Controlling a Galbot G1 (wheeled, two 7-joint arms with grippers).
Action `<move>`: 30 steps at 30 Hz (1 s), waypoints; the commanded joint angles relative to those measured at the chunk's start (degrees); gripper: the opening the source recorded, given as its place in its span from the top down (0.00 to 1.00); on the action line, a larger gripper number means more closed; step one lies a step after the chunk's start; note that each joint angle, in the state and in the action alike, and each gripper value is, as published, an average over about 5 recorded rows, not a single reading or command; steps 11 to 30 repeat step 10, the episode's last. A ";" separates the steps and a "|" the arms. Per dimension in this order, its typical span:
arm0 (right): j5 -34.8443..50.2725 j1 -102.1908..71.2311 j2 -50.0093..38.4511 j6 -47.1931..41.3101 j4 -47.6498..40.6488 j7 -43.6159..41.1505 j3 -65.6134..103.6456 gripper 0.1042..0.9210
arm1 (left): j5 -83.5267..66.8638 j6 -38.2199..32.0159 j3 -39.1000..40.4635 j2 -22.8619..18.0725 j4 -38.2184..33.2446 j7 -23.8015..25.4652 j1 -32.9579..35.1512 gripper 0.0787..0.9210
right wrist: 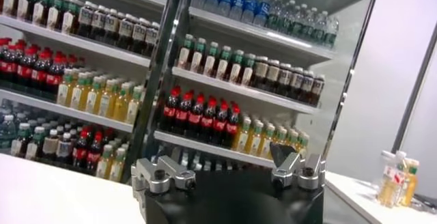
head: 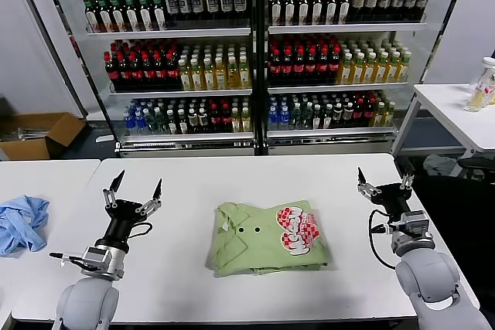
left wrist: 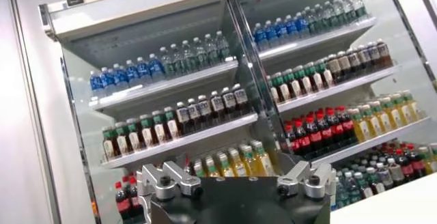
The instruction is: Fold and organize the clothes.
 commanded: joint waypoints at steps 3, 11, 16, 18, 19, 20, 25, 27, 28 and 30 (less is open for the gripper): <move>-3.82 0.45 -0.16 2.56 -3.02 0.21 -2.25 0.12 | 0.48 0.45 -0.25 -0.14 3.11 -0.84 -3.47 0.12; -4.28 2.13 0.89 2.46 -4.17 0.79 -3.68 0.12 | 0.25 0.62 -0.52 0.14 2.55 -2.21 -3.00 0.12; -4.28 2.13 0.89 2.46 -4.17 0.79 -3.68 0.12 | 0.25 0.62 -0.52 0.14 2.55 -2.21 -3.00 0.12; -4.28 2.13 0.89 2.46 -4.17 0.79 -3.68 0.12 | 0.25 0.62 -0.52 0.14 2.55 -2.21 -3.00 0.12; -4.28 2.13 0.89 2.46 -4.17 0.79 -3.68 0.12 | 0.25 0.62 -0.52 0.14 2.55 -2.21 -3.00 0.12; -4.28 2.13 0.89 2.46 -4.17 0.79 -3.68 0.12 | 0.25 0.62 -0.52 0.14 2.55 -2.21 -3.00 0.12; -4.28 2.13 0.89 2.46 -4.17 0.79 -3.68 0.12 | 0.25 0.62 -0.52 0.14 2.55 -2.21 -3.00 0.12; -4.28 2.13 0.89 2.46 -4.17 0.79 -3.68 0.12 | 0.25 0.62 -0.52 0.14 2.55 -2.21 -3.00 0.12; -4.28 2.13 0.89 2.46 -4.17 0.79 -3.68 0.12 | 0.25 0.62 -0.52 0.14 2.55 -2.21 -3.00 0.12; -4.28 2.13 0.89 2.46 -4.17 0.79 -3.68 0.12 | 0.25 0.62 -0.52 0.14 2.55 -2.21 -3.00 0.12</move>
